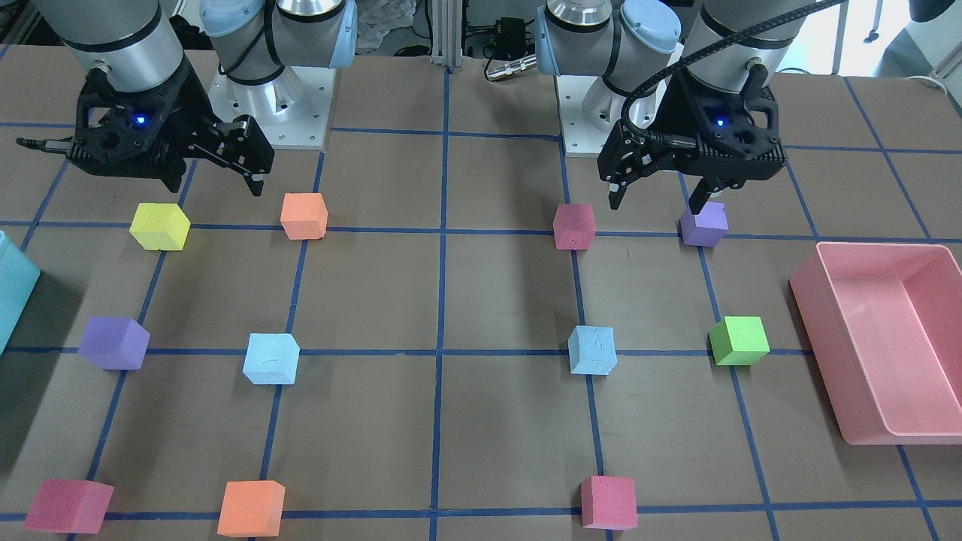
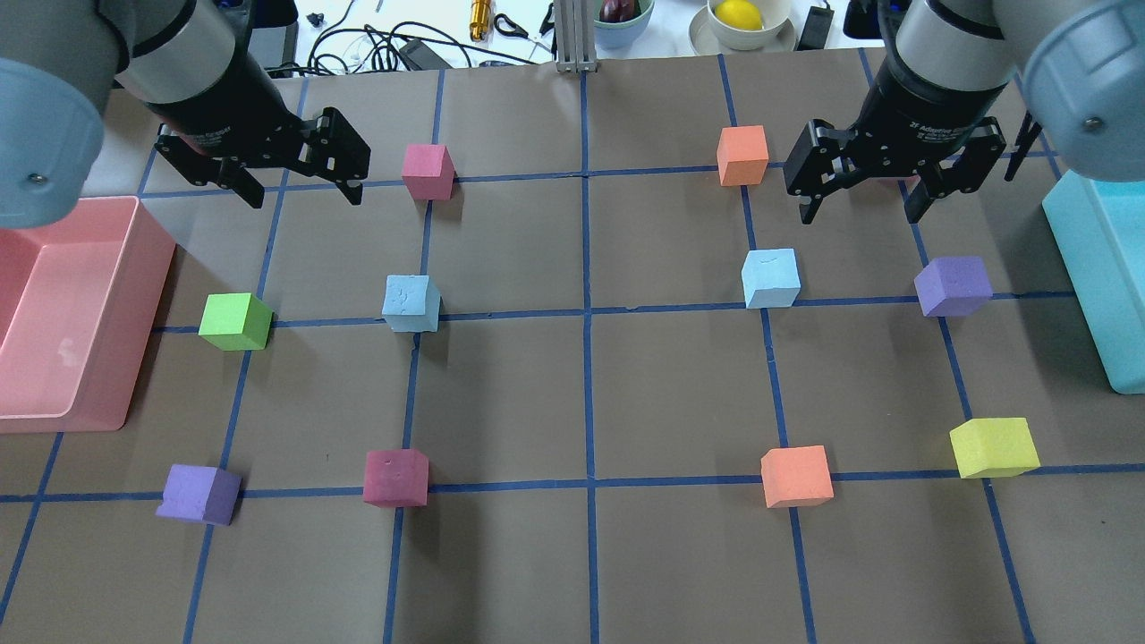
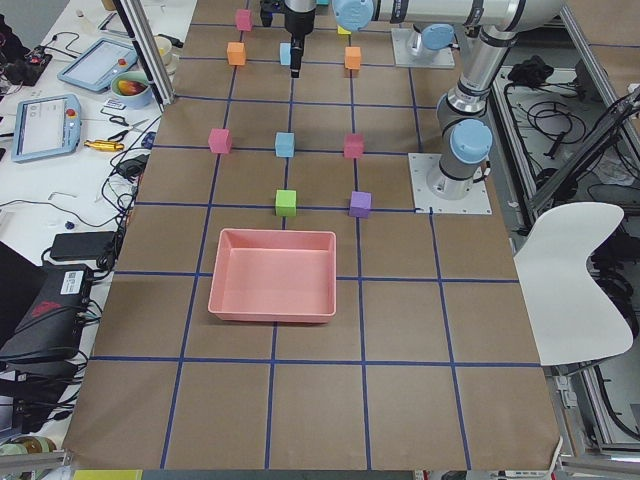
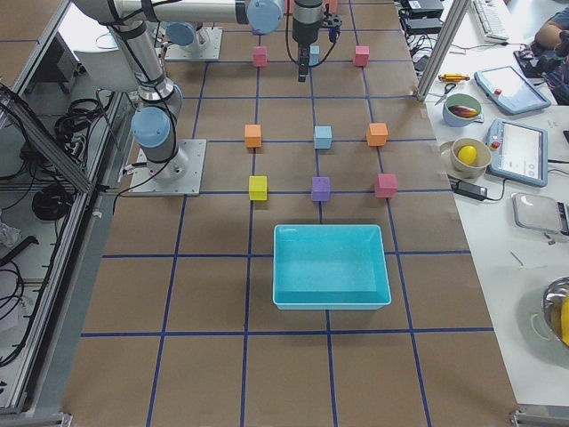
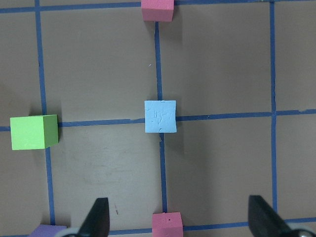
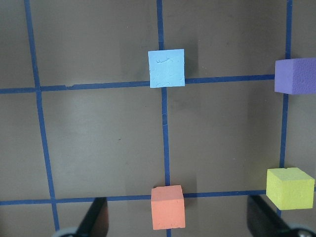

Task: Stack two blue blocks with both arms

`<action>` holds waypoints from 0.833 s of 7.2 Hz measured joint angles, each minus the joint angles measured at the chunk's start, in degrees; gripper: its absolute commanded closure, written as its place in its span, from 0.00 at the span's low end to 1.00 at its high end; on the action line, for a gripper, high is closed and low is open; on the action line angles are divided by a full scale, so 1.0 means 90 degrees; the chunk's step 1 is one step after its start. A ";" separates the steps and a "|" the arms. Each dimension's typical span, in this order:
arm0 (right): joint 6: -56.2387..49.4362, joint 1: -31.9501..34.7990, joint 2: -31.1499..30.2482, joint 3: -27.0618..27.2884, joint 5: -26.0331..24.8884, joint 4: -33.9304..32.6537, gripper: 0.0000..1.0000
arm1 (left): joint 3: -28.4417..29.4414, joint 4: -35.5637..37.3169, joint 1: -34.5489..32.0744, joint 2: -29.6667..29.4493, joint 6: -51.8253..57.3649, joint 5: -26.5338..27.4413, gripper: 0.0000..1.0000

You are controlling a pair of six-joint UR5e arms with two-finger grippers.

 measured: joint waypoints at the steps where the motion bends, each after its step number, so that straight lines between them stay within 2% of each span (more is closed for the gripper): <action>1: 0.0000 0.0000 0.0003 0.0006 0.0002 0.0001 0.00 | 0.0000 -0.0002 0.0000 0.0000 -0.0003 -0.0001 0.00; 4: -0.0055 -0.0006 0.0110 0.0009 0.0007 -0.0025 0.00 | -0.0010 -0.0016 0.0000 -0.0022 -0.0007 -0.0003 0.00; 6: -0.0079 -0.0019 0.0612 0.0030 0.0002 -0.0185 0.00 | -0.0017 -0.0017 0.0000 -0.0089 -0.0035 -0.0004 0.00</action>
